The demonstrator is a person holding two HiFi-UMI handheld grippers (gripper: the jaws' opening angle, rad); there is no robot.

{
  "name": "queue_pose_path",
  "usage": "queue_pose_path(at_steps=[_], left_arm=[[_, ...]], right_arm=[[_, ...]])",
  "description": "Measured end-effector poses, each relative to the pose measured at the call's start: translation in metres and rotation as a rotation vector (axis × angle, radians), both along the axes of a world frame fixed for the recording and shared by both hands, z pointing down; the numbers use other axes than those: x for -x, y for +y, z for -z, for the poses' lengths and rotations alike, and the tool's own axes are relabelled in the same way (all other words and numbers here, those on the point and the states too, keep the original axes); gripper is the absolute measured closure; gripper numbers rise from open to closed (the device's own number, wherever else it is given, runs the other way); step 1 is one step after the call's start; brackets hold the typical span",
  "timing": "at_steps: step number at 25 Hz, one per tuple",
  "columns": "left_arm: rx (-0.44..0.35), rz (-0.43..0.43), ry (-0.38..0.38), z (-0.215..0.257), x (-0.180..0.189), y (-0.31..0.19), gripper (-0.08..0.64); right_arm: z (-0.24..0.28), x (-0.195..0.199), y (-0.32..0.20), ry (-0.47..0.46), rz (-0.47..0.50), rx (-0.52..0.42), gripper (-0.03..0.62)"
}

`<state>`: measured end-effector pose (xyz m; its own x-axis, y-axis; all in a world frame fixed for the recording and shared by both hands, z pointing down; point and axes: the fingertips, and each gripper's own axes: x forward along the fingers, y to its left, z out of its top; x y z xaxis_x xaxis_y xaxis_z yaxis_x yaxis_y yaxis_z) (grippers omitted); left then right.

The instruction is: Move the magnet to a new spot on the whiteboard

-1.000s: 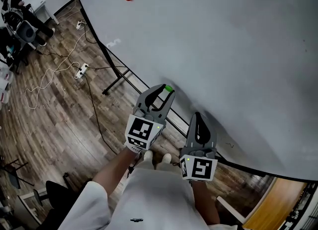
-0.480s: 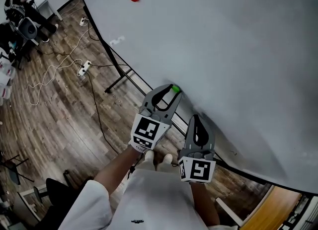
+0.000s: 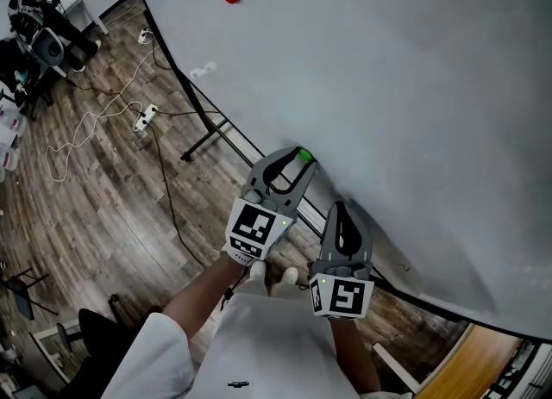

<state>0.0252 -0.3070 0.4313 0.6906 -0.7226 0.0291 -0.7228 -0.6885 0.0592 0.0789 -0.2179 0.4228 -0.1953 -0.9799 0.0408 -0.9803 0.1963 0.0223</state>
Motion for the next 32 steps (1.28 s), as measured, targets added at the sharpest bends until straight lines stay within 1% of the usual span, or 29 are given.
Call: queue_pose_path(at_steps=[5, 9, 16, 21, 23, 26, 32], left_arm=[[0.000, -0.003, -0.012, -0.001, 0.000, 0.005, 0.436], [0.003, 0.011, -0.020, -0.001, 0.003, 0.007, 0.420], [-0.005, 0.039, -0.018, 0.011, 0.010, 0.023, 0.420], [-0.018, 0.045, -0.017, 0.028, 0.017, 0.041, 0.422], [-0.013, 0.048, -0.022, 0.033, 0.021, 0.049, 0.431], [-0.017, 0.064, -0.010, 0.045, 0.029, 0.062, 0.462], [-0.065, 0.094, 0.016, 0.079, 0.041, 0.094, 0.497]], right_arm=[[0.004, -0.005, 0.006, -0.001, -0.010, -0.010, 0.584], [0.008, -0.006, 0.010, -0.002, -0.017, -0.019, 0.584], [0.018, -0.013, 0.023, -0.005, -0.034, -0.041, 0.584], [0.028, -0.016, 0.035, -0.003, -0.044, -0.063, 0.584], [0.032, -0.017, 0.041, 0.013, -0.043, -0.075, 0.584], [0.042, -0.017, 0.050, 0.072, -0.040, -0.099, 0.584], [0.070, -0.022, 0.070, 0.148, -0.016, -0.134, 0.584]])
